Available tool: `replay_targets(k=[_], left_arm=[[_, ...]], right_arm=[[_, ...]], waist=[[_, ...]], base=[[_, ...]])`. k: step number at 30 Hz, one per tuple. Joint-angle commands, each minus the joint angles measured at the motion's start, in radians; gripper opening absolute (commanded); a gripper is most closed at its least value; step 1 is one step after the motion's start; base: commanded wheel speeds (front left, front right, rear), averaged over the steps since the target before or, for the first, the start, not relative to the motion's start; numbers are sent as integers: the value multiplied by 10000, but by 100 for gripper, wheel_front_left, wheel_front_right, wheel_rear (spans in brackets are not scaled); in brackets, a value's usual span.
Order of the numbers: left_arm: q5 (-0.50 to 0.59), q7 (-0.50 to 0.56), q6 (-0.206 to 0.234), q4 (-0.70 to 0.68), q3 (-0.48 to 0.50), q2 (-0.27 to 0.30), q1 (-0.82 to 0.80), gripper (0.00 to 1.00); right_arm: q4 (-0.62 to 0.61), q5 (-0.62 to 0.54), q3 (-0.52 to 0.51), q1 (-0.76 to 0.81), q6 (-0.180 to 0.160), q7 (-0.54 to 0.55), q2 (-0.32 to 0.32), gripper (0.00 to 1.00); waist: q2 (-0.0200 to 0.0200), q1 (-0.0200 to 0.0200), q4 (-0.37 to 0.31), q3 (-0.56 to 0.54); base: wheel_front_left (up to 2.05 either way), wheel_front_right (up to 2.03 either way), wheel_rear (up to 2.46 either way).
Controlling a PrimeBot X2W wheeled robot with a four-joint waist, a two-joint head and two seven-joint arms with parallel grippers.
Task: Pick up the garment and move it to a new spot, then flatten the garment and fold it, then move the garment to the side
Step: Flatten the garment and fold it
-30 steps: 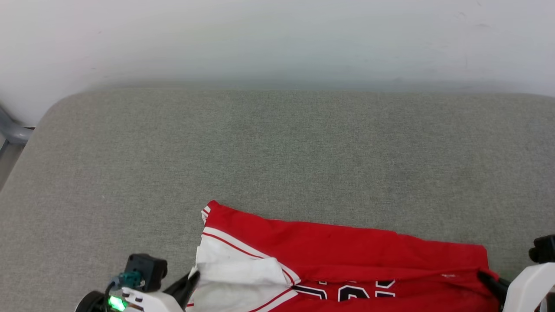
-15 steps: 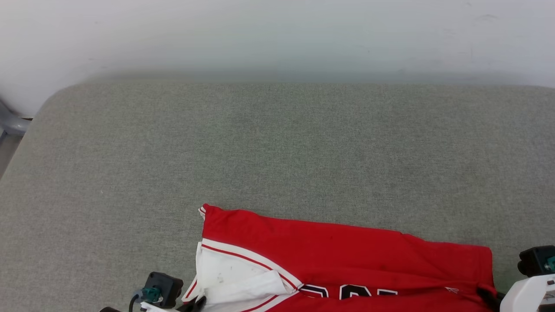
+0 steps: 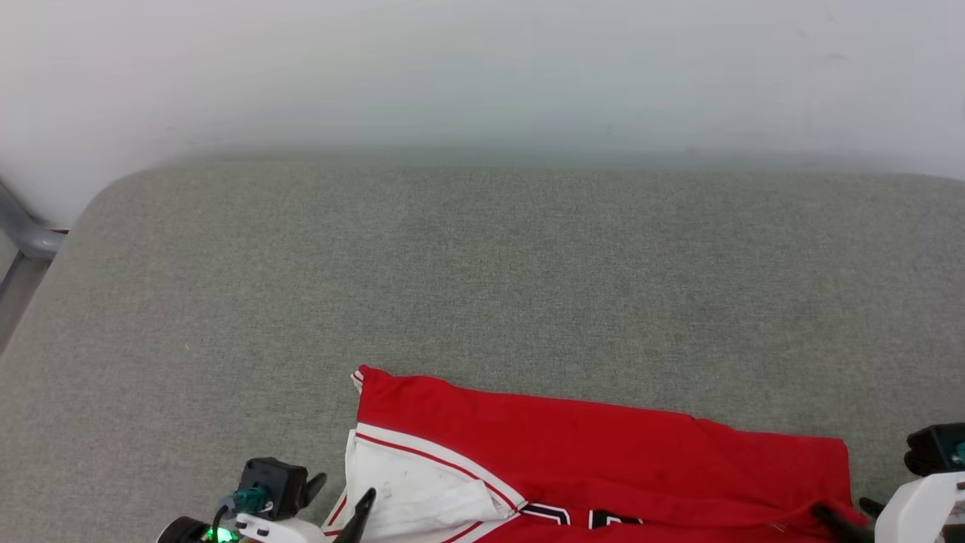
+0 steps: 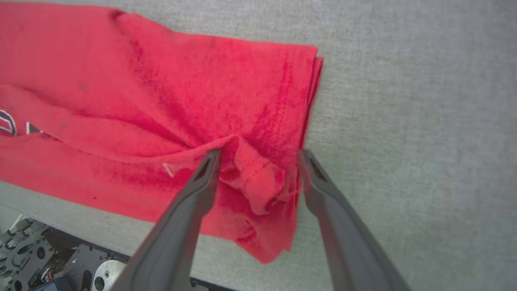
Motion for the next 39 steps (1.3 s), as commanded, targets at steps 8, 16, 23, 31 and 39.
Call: replay_targets(k=[8, 16, 23, 31, 39], left_arm=[[522, -1519, 923, -590, 950, 34, -346, 100], [1785, -2134, 1575, -817, 2106, -361, -351, 100], [3750, -2149, 1340, -1148, 3700, -949, 295, 100], [4717, -2144, 686, -962, 4711, -1520, 928, 100], [5292, -2144, -80, -591, 5507, -2105, 1250, 100]], right_arm=[[-1477, -83, -1679, 114, -12, 1946, 518, 100], [-1653, -1343, -3297, -376, -11, 3152, 1954, 100], [-911, -2394, -4179, -699, -11, 3435, 2760, 100], [-202, -2696, -4500, -693, -11, 3449, 3131, 100], [595, -2370, -3767, -630, 8, 3093, 3649, 100]], waist=[[-1, 0, 23, -309], [-1, 0, 189, -39], [-1, 0, 370, 384], [-1, 0, 515, 708], [-1, 0, 573, 864]], base=[[0, 0, 0], [0, 0, 0], [0, 0, 0], [0, 0, 0], [0, 0, 0]])
